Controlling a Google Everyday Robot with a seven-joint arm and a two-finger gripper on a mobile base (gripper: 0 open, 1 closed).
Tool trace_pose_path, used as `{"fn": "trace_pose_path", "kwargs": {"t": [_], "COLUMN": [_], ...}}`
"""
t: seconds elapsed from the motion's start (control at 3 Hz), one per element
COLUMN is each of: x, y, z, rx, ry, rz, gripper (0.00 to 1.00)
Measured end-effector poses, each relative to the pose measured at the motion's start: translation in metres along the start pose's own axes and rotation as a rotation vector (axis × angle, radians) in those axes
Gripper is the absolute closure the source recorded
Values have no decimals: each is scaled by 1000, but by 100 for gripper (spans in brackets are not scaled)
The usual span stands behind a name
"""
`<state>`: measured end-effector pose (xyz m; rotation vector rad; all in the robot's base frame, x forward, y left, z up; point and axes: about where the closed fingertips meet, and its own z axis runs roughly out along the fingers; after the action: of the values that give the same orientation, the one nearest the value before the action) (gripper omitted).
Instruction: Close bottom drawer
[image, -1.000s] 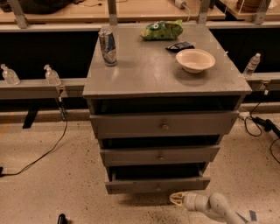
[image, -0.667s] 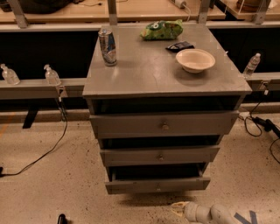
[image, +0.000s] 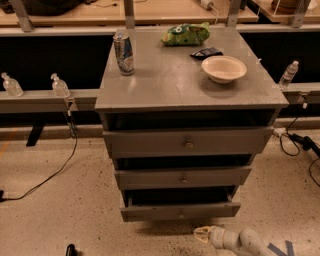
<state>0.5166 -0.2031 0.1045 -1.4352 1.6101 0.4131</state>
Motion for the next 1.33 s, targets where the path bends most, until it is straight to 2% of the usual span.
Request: {"fn": "trace_pose_path", "kwargs": {"t": [0.33, 0.67, 1.0, 1.33], "x": [-8, -19, -22, -22], "y": [-32, -74, -98, -97], "z": [0, 4, 13, 12], "rx": [13, 34, 29, 29], "ry": [19, 45, 63, 63], "rz": [-30, -64, -64, -64], "gripper": [100, 100, 100, 100]}}
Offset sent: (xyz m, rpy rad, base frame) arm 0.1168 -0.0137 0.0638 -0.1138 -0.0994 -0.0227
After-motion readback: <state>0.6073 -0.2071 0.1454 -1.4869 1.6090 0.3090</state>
